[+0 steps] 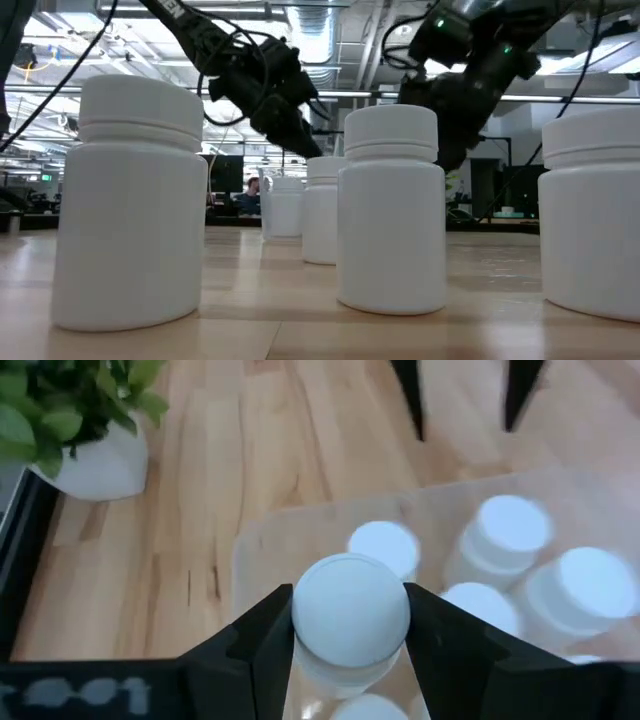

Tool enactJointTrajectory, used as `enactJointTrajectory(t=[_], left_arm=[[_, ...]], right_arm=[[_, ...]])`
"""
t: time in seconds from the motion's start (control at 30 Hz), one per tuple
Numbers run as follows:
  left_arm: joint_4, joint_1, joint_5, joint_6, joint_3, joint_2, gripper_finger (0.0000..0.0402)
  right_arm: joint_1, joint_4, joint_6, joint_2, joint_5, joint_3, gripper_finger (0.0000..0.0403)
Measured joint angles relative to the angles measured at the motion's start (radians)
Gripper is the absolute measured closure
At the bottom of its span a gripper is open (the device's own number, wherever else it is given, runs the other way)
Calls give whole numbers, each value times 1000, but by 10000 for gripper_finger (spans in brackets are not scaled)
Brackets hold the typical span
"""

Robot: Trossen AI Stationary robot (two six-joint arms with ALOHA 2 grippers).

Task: Pick and place pill bottles into a basket
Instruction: Put the pill bottles into the container

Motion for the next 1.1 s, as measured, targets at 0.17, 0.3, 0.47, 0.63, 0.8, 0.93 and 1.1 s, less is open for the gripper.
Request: enactJointTrajectory(t=[0.17, 0.3, 0.47, 0.63, 0.8, 0.93, 1.1], left_arm=[[9, 0, -3, -3, 0, 20, 245], [13, 0, 0, -7, 0, 28, 245], [3, 0, -2, -8, -1, 39, 245], [6, -4, 0, -7, -1, 39, 238], [7, -12, 1, -7, -1, 39, 218], [5, -17, 3, -6, -1, 39, 209], [5, -16, 3, -7, -1, 39, 208]], right_arm=[[0, 34, -1, 68, -3, 1, 158], [0, 48, -1, 93, -3, 0, 158], [0, 49, -1, 90, -3, 1, 158], [0, 47, -1, 83, -3, 1, 158], [0, 48, -1, 84, -3, 1, 158], [0, 49, -1, 84, -4, 1, 158], [0, 49, -1, 84, -4, 1, 158]])
